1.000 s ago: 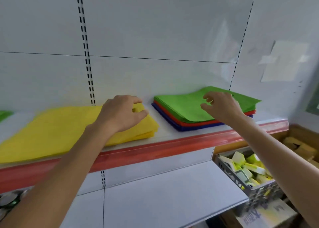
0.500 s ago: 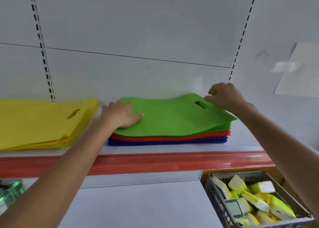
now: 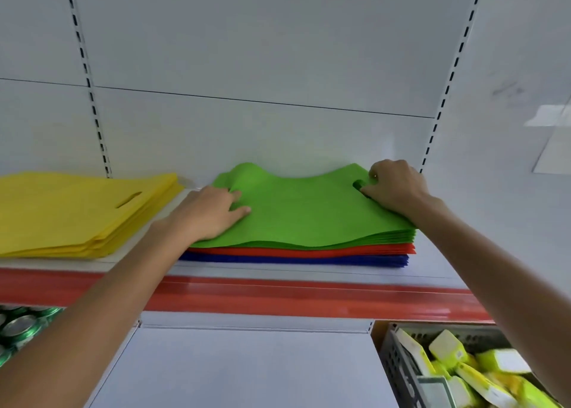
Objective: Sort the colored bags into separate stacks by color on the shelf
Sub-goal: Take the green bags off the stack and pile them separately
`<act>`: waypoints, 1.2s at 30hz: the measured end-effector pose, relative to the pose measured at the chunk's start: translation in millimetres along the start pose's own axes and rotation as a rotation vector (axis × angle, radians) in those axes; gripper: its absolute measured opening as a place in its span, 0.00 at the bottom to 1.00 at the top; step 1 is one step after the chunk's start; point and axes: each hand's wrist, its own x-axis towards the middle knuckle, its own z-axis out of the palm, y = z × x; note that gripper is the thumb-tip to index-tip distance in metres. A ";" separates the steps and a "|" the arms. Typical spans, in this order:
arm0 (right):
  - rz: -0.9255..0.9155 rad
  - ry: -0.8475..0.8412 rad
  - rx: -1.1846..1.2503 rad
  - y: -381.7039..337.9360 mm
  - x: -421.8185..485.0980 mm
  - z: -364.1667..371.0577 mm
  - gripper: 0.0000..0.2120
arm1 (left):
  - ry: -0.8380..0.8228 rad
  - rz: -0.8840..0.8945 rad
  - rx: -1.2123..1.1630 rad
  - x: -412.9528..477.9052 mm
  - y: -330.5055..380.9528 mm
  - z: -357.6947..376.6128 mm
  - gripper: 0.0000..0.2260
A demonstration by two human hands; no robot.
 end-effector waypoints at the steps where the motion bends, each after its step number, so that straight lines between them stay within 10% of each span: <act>1: -0.014 0.025 0.002 -0.4 0.0 -1.0 0.17 | 0.024 -0.007 0.009 -0.2 1.7 -1.2 0.24; 16: -0.010 0.082 0.259 1.7 2.2 -6.2 0.24 | 0.248 -0.217 -0.406 -0.8 10.3 -9.8 0.21; 36: -0.033 0.180 0.048 -49.6 -2.9 -33.1 0.20 | 0.217 -0.022 -0.281 -10.9 -58.5 -34.9 0.30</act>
